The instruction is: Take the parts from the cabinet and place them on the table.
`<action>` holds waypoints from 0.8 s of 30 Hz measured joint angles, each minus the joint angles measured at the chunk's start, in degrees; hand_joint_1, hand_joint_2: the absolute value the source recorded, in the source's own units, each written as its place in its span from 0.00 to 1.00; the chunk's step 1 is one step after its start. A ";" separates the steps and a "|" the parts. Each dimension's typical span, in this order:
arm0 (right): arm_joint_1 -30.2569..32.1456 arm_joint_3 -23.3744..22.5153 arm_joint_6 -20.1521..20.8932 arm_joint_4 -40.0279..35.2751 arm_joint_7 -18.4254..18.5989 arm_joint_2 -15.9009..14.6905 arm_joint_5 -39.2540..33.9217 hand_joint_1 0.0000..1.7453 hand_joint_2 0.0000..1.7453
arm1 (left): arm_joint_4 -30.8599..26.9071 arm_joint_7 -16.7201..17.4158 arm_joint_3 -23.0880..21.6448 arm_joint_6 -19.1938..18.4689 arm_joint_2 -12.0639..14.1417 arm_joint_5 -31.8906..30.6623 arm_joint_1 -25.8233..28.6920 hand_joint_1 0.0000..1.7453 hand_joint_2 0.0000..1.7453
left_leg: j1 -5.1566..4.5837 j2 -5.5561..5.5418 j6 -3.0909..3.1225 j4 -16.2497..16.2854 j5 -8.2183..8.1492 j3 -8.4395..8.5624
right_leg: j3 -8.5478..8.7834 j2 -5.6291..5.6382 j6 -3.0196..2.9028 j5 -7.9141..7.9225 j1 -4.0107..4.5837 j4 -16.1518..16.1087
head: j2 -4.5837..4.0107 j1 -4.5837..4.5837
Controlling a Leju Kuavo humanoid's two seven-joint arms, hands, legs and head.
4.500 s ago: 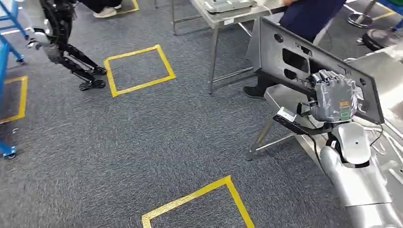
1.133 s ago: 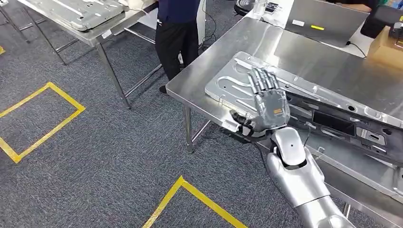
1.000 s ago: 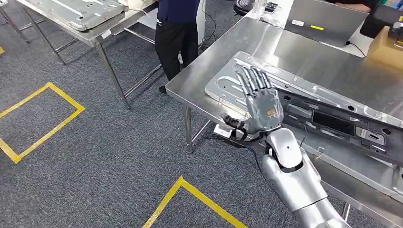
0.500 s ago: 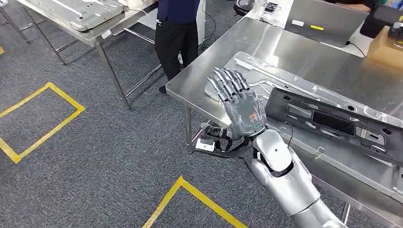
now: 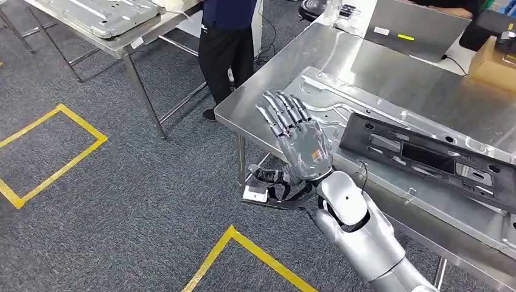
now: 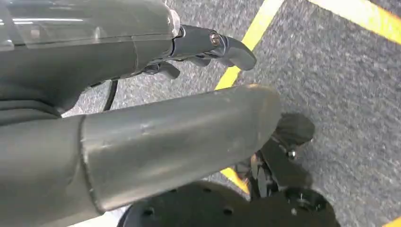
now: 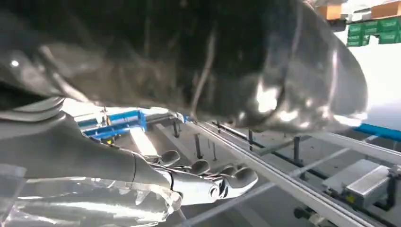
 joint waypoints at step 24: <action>2.25 1.31 0.87 -1.05 1.90 0.90 2.03 0.00 0.00 | 0.00 -1.07 0.02 0.24 0.52 -1.70 -0.13 0.00 0.00 | -0.04 3.32 -2.68 1.69 -0.61 -1.13 | 7.42 -5.27 -1.78 4.50 0.69 -11.19 | 0.00 -0.07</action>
